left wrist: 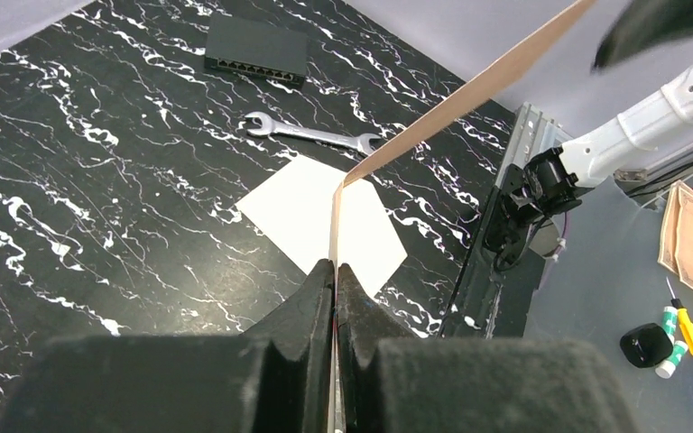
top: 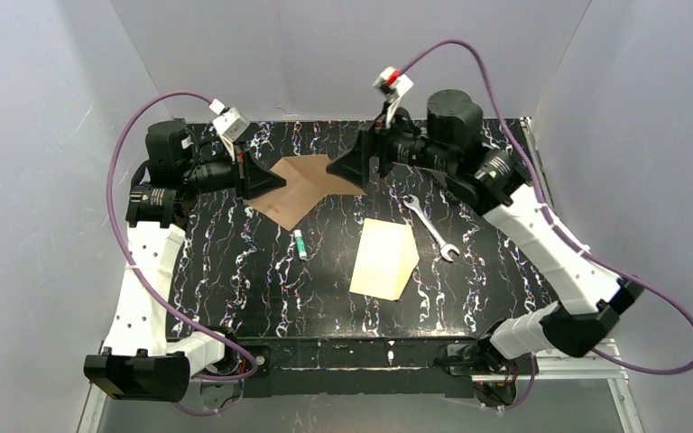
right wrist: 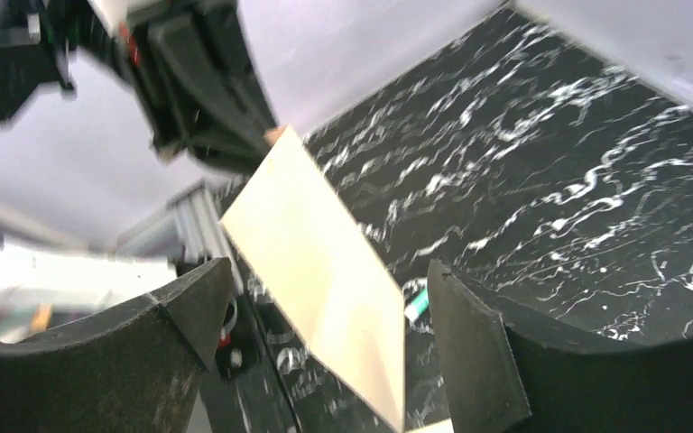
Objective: Place the letter into the envelope and seal it
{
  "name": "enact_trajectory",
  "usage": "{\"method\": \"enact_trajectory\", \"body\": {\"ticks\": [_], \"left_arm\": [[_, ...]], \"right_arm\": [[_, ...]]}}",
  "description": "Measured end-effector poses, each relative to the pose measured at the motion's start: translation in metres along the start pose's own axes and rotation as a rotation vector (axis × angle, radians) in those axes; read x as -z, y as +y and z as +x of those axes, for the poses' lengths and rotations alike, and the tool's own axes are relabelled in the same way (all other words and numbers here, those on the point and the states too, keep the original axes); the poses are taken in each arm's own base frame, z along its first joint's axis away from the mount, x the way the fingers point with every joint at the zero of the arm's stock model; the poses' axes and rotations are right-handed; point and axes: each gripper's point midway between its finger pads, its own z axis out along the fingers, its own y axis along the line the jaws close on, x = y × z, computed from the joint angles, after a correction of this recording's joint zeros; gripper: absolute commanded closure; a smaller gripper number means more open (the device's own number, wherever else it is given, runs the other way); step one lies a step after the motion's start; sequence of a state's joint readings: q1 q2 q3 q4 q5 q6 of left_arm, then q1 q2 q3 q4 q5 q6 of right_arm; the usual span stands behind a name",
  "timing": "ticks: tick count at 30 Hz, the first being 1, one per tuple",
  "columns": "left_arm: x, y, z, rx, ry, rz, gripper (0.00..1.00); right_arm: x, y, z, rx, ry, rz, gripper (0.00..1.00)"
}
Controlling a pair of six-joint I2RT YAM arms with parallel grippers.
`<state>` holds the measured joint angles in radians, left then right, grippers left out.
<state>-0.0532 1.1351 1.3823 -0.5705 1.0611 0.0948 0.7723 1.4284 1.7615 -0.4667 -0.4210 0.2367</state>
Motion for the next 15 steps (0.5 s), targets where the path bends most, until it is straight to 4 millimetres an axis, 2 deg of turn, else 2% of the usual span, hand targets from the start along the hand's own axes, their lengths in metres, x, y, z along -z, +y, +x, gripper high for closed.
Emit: {"method": "enact_trajectory", "body": {"ticks": [3,6,9,12,15], "left_arm": [[0.000,0.000,-0.004,-0.008,-0.013,0.000,1.00],[-0.001,0.000,-0.008,-0.018,-0.025,0.008,1.00],[-0.002,-0.003,-0.008,-0.018,-0.031,0.026,1.00],[-0.002,-0.006,-0.011,-0.013,-0.039,0.044,1.00],[-0.002,-0.011,-0.016,-0.011,-0.056,0.074,1.00]], "right_arm": [[0.014,-0.011,-0.023,-0.084,-0.153,0.123,0.14],[0.031,-0.023,-0.048,-0.198,-0.310,0.237,0.22],[0.043,-0.038,-0.063,-0.302,-0.418,0.339,0.25],[0.035,-0.048,-0.062,-0.311,-0.405,0.363,0.23],[0.004,-0.045,-0.045,-0.246,-0.293,0.272,0.20]]}}
